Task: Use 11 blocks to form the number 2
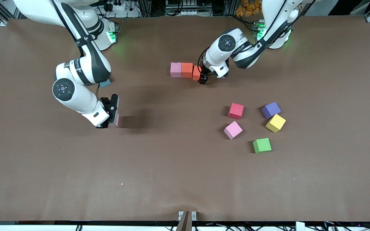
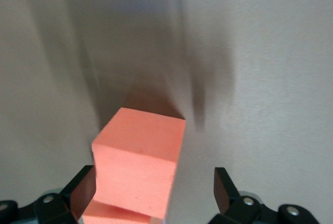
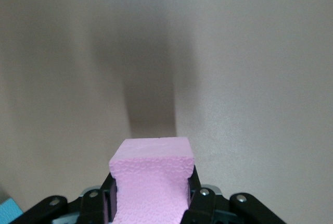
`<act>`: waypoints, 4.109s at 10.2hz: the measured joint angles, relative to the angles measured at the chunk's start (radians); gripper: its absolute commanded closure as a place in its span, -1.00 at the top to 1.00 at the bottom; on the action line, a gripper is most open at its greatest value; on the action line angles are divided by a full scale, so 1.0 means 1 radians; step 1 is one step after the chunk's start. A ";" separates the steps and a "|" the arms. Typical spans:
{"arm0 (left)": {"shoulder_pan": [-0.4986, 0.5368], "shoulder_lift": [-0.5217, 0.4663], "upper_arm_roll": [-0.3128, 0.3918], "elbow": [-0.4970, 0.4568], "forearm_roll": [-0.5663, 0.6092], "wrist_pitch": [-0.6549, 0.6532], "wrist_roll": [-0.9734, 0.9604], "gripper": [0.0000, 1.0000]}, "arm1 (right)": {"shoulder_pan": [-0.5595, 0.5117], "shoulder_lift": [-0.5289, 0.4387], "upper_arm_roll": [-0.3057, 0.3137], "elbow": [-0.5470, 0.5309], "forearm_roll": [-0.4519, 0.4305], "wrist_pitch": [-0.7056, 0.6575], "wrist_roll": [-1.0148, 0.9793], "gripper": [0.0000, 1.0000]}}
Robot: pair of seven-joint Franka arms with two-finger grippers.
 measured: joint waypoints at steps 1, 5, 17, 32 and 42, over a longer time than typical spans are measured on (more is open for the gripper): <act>0.061 -0.013 -0.064 0.004 0.000 -0.019 0.000 1.00 | 0.013 -0.007 0.008 0.000 0.000 -0.008 0.068 -0.17; 0.481 -0.039 -0.389 0.073 0.000 -0.261 0.130 1.00 | 0.107 -0.030 0.030 -0.002 0.000 -0.015 0.323 -0.17; 0.318 0.141 0.102 0.591 0.149 -0.626 0.926 1.00 | 0.389 0.031 0.229 0.052 -0.009 0.110 1.954 -0.17; 0.229 0.292 0.176 0.696 0.184 -0.647 1.252 1.00 | 0.778 0.370 -0.035 0.316 -0.175 0.168 2.474 -0.17; 0.118 0.378 0.289 0.777 0.184 -0.647 1.265 0.19 | 0.808 0.370 -0.037 0.317 -0.189 0.158 2.475 -0.17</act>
